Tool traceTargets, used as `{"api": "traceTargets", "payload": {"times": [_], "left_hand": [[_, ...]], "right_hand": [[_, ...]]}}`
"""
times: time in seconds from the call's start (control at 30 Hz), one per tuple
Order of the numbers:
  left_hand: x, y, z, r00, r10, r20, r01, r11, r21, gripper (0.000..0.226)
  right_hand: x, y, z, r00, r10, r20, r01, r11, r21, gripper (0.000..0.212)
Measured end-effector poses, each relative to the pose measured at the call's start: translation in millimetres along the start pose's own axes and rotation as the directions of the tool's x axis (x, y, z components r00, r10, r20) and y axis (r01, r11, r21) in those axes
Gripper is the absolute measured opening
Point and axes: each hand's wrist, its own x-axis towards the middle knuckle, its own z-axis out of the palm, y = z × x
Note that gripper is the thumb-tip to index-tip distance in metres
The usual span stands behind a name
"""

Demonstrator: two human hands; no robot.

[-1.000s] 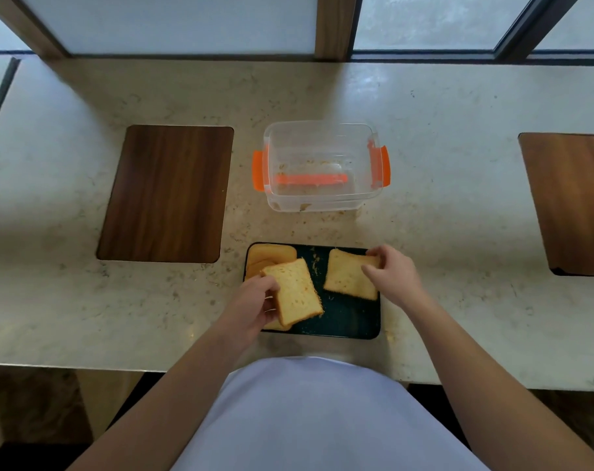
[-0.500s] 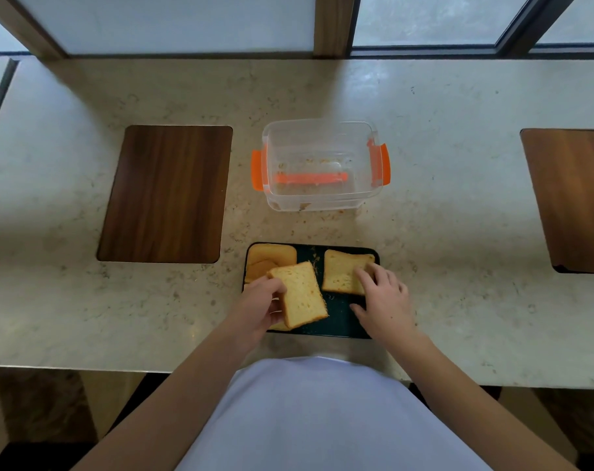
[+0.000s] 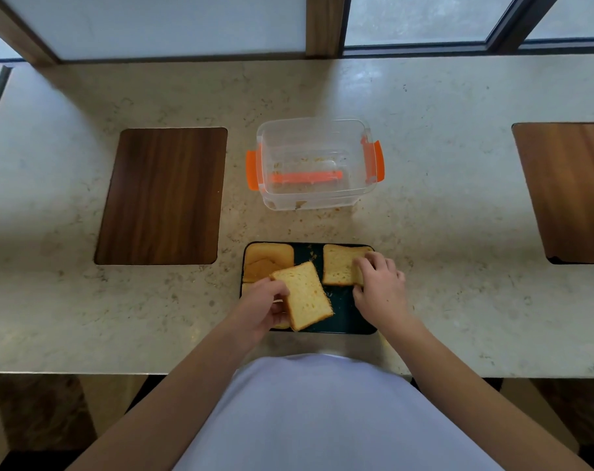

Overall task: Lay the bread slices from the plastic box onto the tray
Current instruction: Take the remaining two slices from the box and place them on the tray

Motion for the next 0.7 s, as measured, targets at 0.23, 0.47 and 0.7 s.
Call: {"api": "traceTargets", "payload": {"times": [0.23,0.47,0.7], "left_hand": [[-1.1,-4.6,12.8,0.999,0.032,0.023,-0.031,0.999,-0.041,0.049],[-1.4,-10.4,25.5,0.991,0.097,0.09,-0.118,0.955,0.271,0.043],[-1.1,-21.8,34.9,0.998,0.013,0.057,-0.04,0.86,0.508,0.027]], "right_hand": [[-36.2,-4.1,-11.7,0.92,0.225,0.32,-0.391,0.521,0.759,0.026],[-62.0,5.6,-6.8,0.815,0.193,0.547,-0.562,0.03,0.827,0.026],[-57.0,19.2,-6.2,0.787,0.351,0.508,-0.596,0.219,0.772,0.016]]}}
